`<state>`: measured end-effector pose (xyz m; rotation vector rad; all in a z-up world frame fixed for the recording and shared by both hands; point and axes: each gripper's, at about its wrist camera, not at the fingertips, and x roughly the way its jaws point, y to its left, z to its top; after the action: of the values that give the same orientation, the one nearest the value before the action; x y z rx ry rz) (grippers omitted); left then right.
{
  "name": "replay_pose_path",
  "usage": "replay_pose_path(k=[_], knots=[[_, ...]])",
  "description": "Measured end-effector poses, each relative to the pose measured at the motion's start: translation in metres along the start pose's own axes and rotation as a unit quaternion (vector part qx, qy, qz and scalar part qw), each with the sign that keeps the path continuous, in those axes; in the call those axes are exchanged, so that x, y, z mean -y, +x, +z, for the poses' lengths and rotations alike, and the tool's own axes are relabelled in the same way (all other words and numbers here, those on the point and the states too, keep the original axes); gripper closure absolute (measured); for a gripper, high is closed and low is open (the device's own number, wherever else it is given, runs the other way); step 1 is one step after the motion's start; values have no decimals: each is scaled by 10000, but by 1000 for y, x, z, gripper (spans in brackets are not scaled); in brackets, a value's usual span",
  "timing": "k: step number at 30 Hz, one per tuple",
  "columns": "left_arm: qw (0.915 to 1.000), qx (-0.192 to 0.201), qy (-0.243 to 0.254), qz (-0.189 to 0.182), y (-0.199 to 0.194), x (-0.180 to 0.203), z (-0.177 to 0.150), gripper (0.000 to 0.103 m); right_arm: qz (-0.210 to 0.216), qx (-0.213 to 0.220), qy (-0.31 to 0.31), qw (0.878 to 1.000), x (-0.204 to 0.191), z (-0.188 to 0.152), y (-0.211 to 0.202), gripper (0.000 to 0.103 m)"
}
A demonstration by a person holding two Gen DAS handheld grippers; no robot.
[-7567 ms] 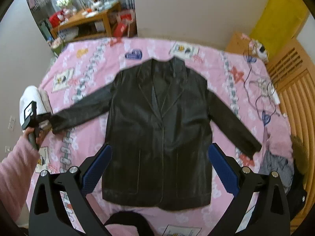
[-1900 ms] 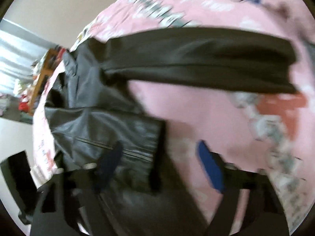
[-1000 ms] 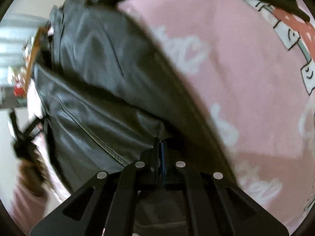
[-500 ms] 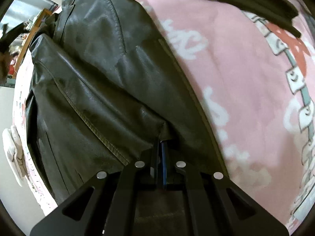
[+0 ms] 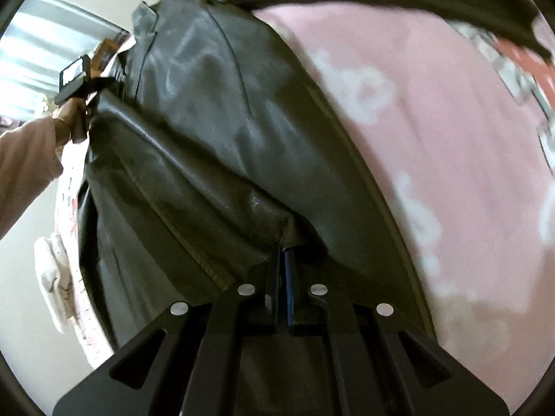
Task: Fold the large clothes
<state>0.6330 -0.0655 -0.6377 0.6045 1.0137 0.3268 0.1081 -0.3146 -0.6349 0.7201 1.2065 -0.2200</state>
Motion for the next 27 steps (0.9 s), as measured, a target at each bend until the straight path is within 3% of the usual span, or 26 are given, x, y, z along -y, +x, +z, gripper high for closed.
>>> replay_pose_path(k=[2, 5, 8, 11, 13, 16, 19, 22, 27], knots=[[9998, 26, 96, 187, 4, -8, 3, 5, 39, 110, 16, 9999, 2, 2, 4, 100], [9998, 6, -166, -77, -2, -27, 5, 5, 35, 104, -23, 9999, 3, 1, 5, 100], [9926, -31, -702, -988, -20, -49, -8, 5, -21, -1, 10, 10000, 14, 1, -10, 92], [9799, 30, -824, -1819, -58, -56, -30, 5, -143, 21, 249, 9996, 24, 5, -29, 68], [9701, 46, -797, -2292, -91, -58, -52, 5, -275, 207, 484, 9982, 37, 9, -49, 38], [9597, -14, -756, -2708, -132, -57, -84, 5, -457, 680, 882, 9927, 65, 21, -88, 34], [9468, -369, -545, -3150, -171, -45, -125, 5, -307, 1313, 1633, 9773, 106, 42, -116, 17], [9376, -647, -561, -3370, -190, -30, -163, 5, 134, 1807, 2490, 9514, 149, 66, -119, 15], [9375, -815, -592, -3330, -205, 3, -218, 5, 933, 1928, 3514, 9114, 209, 111, -81, 15]])
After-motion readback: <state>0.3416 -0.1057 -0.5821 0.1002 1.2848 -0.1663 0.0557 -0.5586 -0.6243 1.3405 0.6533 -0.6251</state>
